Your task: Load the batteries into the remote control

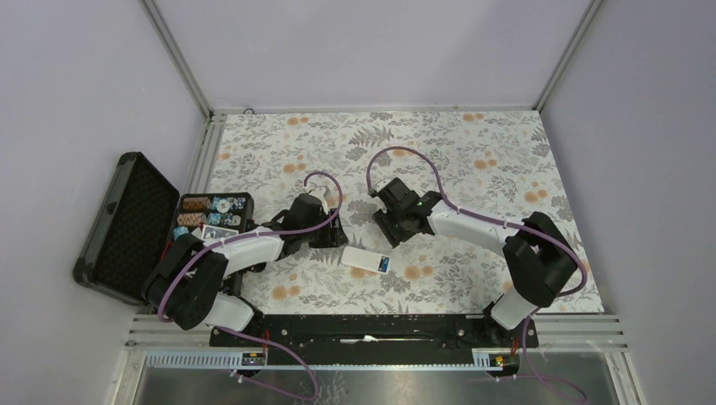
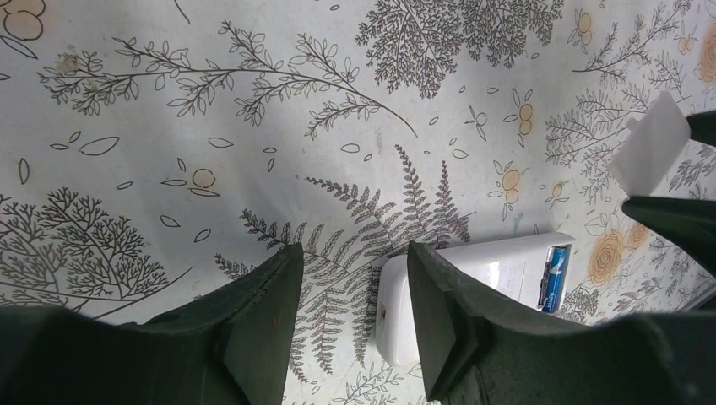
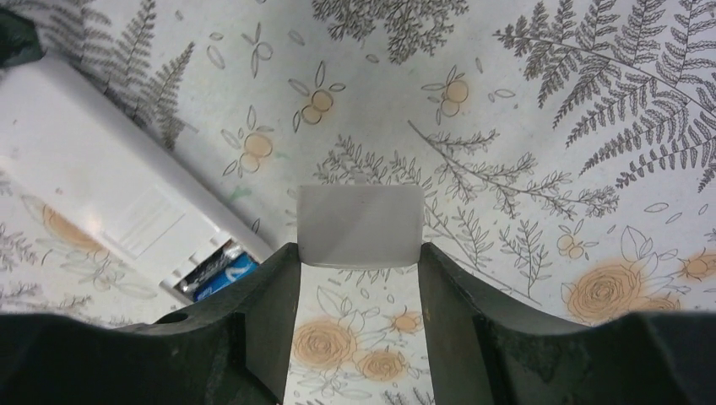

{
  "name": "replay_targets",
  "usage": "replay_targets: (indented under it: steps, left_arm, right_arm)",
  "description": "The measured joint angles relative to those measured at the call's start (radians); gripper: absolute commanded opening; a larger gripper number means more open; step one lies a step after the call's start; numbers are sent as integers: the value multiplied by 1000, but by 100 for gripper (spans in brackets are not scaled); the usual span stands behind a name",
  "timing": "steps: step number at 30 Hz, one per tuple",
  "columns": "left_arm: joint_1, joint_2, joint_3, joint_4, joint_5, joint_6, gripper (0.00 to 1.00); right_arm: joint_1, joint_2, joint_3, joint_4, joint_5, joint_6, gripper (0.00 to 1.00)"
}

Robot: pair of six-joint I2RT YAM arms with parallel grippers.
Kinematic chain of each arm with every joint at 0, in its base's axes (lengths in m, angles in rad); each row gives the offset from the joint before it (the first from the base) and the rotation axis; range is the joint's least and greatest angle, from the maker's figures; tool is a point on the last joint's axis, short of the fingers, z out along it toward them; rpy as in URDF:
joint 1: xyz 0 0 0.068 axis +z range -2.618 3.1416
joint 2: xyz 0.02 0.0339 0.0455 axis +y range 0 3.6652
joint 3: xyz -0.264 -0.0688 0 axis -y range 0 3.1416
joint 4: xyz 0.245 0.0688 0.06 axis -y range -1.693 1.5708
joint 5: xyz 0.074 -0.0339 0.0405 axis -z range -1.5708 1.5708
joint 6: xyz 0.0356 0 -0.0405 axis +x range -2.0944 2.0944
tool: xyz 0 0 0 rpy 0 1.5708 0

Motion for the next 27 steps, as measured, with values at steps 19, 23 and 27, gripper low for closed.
replay_targets:
  steps: [19, 23, 27]
  left_arm:
    - [6, -176, -64, -56, 14, 0, 54]
    - [6, -258, -80, -76, -14, -3, 55]
    - [7, -358, -112, -113, -86, -11, 57]
  right_arm:
    - [112, -190, -42, -148, -207, -273, 30]
    - [122, -191, -60, -156, -229, -325, 29]
    - [129, -191, -64, -162, -232, -378, 28]
